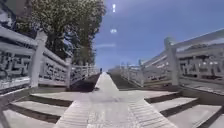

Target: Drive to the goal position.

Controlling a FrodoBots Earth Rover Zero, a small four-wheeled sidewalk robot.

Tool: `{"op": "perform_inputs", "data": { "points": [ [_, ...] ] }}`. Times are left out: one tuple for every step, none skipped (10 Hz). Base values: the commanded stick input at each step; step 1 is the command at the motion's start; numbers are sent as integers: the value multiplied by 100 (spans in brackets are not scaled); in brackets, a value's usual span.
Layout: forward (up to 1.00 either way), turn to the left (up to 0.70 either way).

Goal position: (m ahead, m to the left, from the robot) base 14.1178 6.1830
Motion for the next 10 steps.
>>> {"op": "perform_inputs", "data": {
  "points": [
    [45,0],
    [45,0],
    [45,0],
    [45,0],
    [45,0],
    [45,0],
    [45,0],
    [45,0],
    [45,0],
    [45,0]
  ]
}}
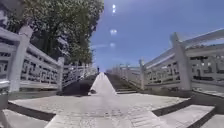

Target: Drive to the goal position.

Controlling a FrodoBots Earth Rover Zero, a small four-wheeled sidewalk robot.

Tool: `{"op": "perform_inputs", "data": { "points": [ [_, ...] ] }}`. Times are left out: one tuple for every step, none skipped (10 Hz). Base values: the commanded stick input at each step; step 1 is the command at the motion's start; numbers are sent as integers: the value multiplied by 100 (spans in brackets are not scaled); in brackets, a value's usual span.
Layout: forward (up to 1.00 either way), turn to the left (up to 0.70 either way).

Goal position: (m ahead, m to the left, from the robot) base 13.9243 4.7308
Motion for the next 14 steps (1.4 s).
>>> {"op": "perform_inputs", "data": {
  "points": [
    [45,0],
    [45,0],
    [45,0],
    [45,0],
    [45,0],
    [45,0],
    [45,0],
    [45,0],
    [45,0],
    [45,0],
    [45,3],
    [45,27],
    [45,27],
    [45,27]
  ]
}}
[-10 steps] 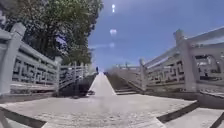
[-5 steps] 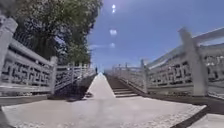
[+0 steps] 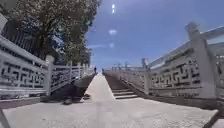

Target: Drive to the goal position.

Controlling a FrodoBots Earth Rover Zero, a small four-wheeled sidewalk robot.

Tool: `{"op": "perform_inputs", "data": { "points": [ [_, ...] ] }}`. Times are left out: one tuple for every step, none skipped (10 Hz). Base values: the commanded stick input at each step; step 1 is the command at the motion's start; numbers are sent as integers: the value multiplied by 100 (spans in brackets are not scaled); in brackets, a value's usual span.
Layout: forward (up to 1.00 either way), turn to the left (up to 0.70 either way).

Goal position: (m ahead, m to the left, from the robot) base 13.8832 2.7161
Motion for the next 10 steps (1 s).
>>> {"op": "perform_inputs", "data": {
  "points": [
    [45,27],
    [45,0],
    [45,0],
    [45,0],
    [45,0],
    [45,0],
    [45,0],
    [45,0],
    [45,0],
    [45,0]
  ]
}}
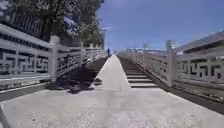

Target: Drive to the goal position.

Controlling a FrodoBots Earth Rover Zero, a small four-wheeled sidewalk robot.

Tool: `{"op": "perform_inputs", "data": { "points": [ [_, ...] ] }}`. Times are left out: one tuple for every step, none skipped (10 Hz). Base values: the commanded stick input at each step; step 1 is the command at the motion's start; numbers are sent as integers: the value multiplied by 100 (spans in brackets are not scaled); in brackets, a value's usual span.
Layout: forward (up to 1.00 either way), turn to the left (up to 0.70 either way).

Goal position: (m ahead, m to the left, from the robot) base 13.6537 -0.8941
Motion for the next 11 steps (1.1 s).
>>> {"op": "perform_inputs", "data": {
  "points": [
    [45,0],
    [45,0],
    [45,0],
    [45,0],
    [45,0],
    [45,0],
    [45,0],
    [45,0],
    [45,0],
    [45,0],
    [45,0]
  ]
}}
